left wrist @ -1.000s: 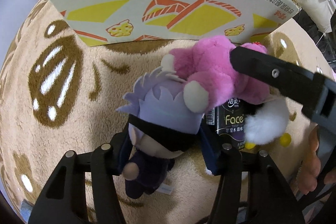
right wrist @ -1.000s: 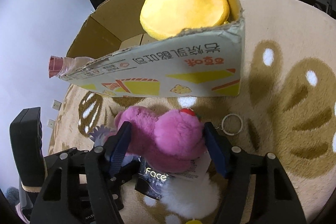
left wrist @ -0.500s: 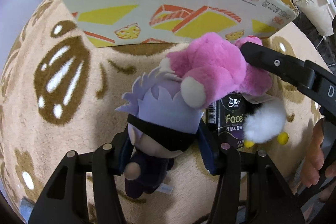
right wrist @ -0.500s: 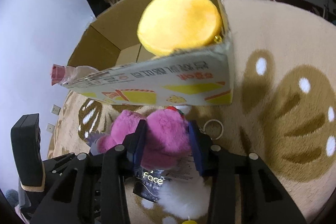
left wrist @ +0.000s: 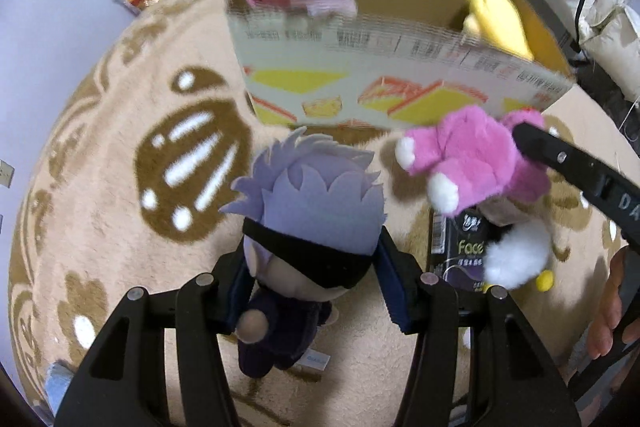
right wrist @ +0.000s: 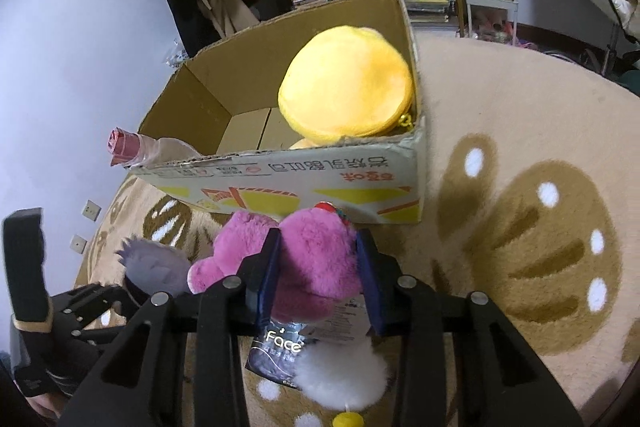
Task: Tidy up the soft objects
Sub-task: 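Lift the doll with the left tool while the right lifts the pink bear toward the box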
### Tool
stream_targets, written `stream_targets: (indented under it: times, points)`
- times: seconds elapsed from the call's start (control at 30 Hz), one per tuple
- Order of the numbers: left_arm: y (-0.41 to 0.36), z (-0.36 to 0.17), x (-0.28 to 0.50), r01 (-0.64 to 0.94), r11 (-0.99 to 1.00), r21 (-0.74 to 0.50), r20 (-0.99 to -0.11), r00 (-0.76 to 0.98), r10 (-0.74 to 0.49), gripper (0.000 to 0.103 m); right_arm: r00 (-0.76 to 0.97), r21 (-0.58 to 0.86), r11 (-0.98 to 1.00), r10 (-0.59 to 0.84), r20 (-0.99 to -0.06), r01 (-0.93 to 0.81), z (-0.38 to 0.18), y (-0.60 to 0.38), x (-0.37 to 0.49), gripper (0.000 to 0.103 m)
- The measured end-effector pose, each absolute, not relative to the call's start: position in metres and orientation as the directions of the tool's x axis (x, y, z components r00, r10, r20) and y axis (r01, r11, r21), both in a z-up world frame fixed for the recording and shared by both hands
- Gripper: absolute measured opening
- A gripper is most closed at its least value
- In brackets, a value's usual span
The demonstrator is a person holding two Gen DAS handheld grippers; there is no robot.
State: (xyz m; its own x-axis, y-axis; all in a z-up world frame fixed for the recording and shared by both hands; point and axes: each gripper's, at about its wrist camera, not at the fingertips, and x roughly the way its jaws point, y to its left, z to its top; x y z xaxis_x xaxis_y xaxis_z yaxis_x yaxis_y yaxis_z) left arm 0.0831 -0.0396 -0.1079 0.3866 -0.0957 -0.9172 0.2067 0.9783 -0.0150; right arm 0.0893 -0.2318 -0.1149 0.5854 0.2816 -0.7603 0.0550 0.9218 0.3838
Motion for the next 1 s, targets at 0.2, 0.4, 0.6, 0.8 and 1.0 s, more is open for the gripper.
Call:
stream_targets:
  times: [0.2, 0.4, 0.6, 0.8, 1.0]
  points:
    - [-0.037, -0.082, 0.075, 0.183, 0.983, 0.009, -0.865, 0.495, -0.084, 0.054, 0.62, 0.379, 0.924, 0.266, -0.738, 0.055, -0.101, -0.236, 0.078, 0.039]
    - [-0.034, -0.06, 0.066, 0.153, 0.988, -0.01, -0.803, 0.587, -0.1, 0.054, 0.666, 0.385, 0.92, 0.238, -0.706, 0.079, -0.084, -0.246, 0.062, 0.039]
    - [-0.035, -0.038, 0.055, 0.128, 0.992, 0.007, -0.739, 0.668, -0.081, 0.054, 0.722, 0.394, 0.916, 0.219, -0.657, 0.081, -0.061, -0.254, 0.046, 0.039]
    - [-0.027, -0.015, 0.054, 0.127, 0.992, -0.009, -0.655, 0.748, -0.102, 0.054, 0.774, 0.395, 0.917, 0.213, -0.597, 0.052, -0.036, -0.257, 0.033, 0.039]
    - [-0.031, 0.001, 0.059, 0.14, 0.99, 0.001, -0.595, 0.796, -0.112, 0.054, 0.809, 0.402, 0.915, 0.209, -0.55, 0.037, -0.022, -0.261, 0.029, 0.039]
